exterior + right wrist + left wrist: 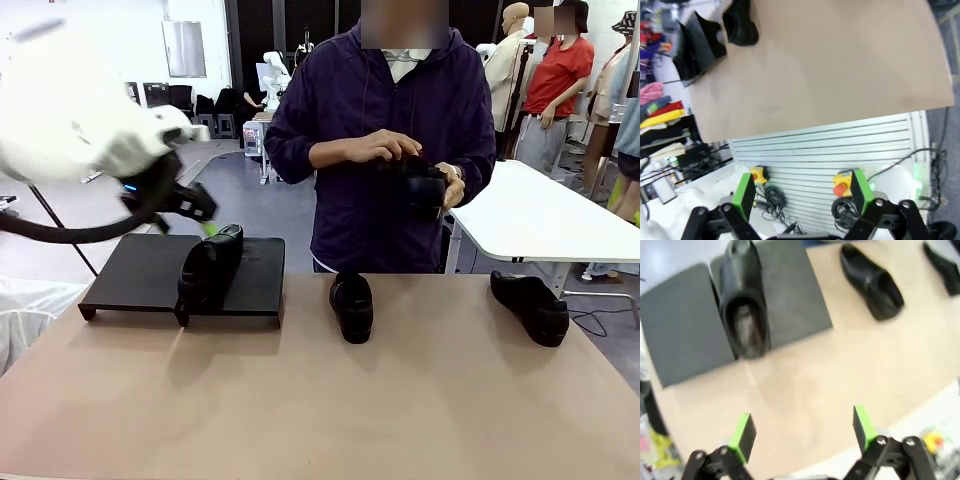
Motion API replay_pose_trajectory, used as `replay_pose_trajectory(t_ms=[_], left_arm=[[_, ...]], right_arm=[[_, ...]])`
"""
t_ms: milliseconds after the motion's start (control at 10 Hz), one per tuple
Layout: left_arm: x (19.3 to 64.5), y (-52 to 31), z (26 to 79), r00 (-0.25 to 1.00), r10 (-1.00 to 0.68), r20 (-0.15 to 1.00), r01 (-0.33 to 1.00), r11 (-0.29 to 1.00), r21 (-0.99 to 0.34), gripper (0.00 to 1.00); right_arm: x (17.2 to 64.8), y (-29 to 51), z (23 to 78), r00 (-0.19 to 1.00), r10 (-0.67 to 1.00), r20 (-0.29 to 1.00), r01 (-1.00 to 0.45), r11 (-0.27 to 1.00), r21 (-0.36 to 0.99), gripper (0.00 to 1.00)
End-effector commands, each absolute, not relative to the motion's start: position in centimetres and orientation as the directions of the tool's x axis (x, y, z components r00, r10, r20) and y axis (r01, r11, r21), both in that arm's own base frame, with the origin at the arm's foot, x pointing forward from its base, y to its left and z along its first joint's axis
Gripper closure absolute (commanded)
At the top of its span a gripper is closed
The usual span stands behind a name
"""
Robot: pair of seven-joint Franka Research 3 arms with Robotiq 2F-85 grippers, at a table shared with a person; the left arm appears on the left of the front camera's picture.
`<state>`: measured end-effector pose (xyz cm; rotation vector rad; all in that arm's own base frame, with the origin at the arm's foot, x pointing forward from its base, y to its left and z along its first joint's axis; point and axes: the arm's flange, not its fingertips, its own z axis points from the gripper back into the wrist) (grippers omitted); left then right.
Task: Organize the shoes by placing them on the stand.
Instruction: Place the Shoe from the middle of the table onto the Shoes Stand.
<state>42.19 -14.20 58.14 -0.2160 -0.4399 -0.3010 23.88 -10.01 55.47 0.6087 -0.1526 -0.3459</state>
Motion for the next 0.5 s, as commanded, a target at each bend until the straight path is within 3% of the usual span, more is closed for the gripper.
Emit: replay_pose_trajectory(t_ms=[0,200,400], left_arm=[[37.8,-6.1,61.4,0.931,-0.237,0.279,0.294,0.938,-0.185,0.0],[35.6,-1.9,62.3,0.929,-0.285,0.238,0.347,0.893,-0.287,0.0],[34.8,-1.0,59.9,0.922,-0.325,0.213,0.378,0.878,-0.295,0.0]], right_arm=[[23.9,-10.0,55.6,0.935,-0.351,0.046,0.254,0.756,0.604,0.0],[23.9,-10.0,55.6,0.935,-0.351,0.046,0.254,0.756,0.604,0.0],[23.9,-10.0,55.6,0.935,-0.351,0.046,0.254,0.756,0.604,0.0]])
